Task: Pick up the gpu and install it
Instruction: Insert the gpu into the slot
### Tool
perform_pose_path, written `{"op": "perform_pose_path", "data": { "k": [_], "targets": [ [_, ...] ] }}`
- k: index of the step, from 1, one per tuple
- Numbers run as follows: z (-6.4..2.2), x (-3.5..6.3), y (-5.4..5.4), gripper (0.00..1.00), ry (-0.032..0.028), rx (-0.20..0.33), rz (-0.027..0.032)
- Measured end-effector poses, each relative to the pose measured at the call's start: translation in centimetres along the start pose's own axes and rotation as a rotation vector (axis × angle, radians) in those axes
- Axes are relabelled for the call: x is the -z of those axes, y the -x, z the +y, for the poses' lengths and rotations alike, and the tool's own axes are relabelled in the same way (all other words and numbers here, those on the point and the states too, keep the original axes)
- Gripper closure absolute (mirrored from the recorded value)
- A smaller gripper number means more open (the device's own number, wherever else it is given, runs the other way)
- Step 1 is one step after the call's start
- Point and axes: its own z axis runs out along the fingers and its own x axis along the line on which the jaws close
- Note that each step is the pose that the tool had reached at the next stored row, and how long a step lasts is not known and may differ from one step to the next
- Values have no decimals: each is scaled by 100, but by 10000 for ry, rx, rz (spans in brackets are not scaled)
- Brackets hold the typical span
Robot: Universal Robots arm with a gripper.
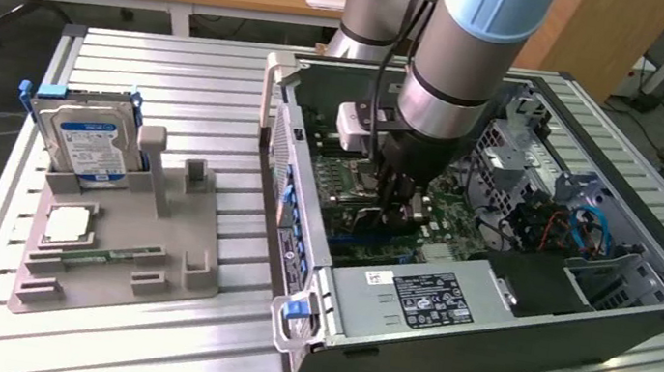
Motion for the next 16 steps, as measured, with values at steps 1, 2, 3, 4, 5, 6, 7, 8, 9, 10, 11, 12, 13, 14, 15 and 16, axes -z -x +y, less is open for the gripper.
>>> {"op": "perform_pose_path", "data": {
  "k": [1,2,3,4,5,6,7,8,9,10,11,12,13,14,15,16],
  "targets": [
    [0,-1,1,74,1,0,-2],
    [1,-2,2,74,1,-1,-6],
    [0,-4,4,74,2,-1,-14],
    [0,-6,4,74,3,0,-22],
    [1,-9,4,74,2,-1,-31],
    [1,-9,4,74,2,-1,-34],
    [1,-10,4,74,1,-1,-35],
    [1,-10,4,74,2,-1,-36],
    [1,-10,4,74,2,-1,-36],
    [0,-10,4,74,1,-1,-36],
    [0,-13,4,74,1,-1,-37],
    [0,-19,4,74,0,0,-39],
    [0,-27,3,74,1,0,-35],
    [0,-32,3,74,1,0,-35],
    [0,-33,3,74,2,0,-35],
    [0,-33,2,74,2,0,-34]
  ]
}}
